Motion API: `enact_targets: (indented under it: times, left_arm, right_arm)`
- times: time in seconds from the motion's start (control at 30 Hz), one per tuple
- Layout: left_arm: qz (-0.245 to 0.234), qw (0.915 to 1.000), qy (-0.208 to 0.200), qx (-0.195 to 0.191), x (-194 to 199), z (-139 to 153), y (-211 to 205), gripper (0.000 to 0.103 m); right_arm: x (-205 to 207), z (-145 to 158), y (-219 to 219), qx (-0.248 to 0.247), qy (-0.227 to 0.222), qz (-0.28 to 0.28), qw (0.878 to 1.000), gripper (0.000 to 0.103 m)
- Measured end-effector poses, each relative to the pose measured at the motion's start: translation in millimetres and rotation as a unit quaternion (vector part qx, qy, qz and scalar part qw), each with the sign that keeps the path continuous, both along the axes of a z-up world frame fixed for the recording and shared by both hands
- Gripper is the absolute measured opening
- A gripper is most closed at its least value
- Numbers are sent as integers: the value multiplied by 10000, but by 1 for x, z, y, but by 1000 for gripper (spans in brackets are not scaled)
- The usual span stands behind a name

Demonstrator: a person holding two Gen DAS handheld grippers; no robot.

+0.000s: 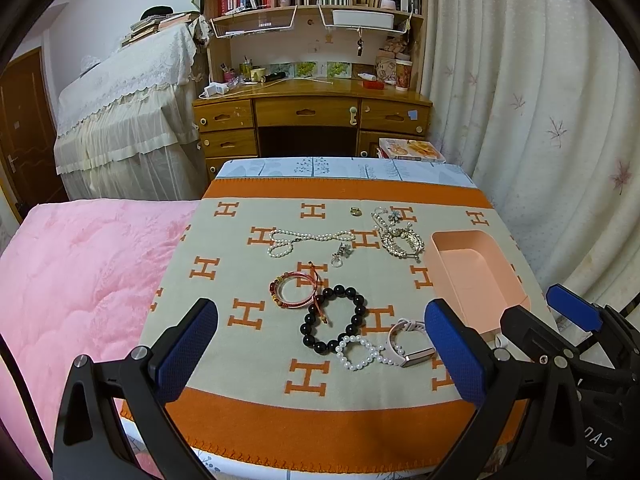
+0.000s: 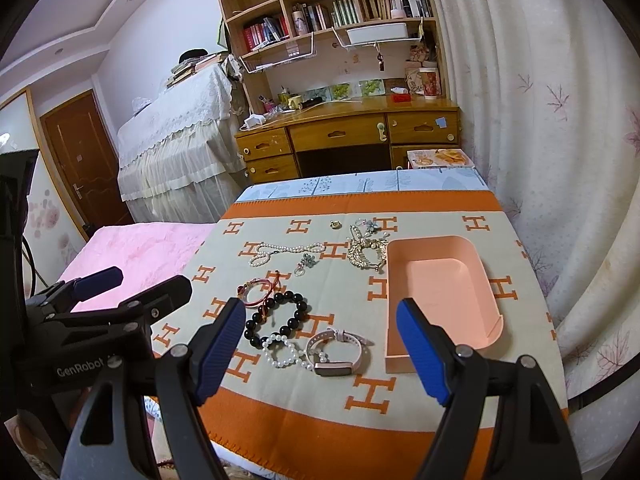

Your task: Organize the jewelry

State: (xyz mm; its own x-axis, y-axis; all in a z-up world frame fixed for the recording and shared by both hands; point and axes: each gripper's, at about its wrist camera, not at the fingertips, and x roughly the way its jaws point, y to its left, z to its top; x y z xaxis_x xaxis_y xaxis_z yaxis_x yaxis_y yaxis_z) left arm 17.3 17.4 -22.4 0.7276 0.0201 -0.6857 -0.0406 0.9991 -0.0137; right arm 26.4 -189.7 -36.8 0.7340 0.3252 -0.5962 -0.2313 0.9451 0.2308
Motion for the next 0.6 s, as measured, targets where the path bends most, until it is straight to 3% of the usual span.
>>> enact_targets:
  times: [0.6]
  left_arm:
    - [54,9999,102,103,3,1,-5,102]
  right_arm:
    - [-2,-4,1,-27,92,47,9999,79]
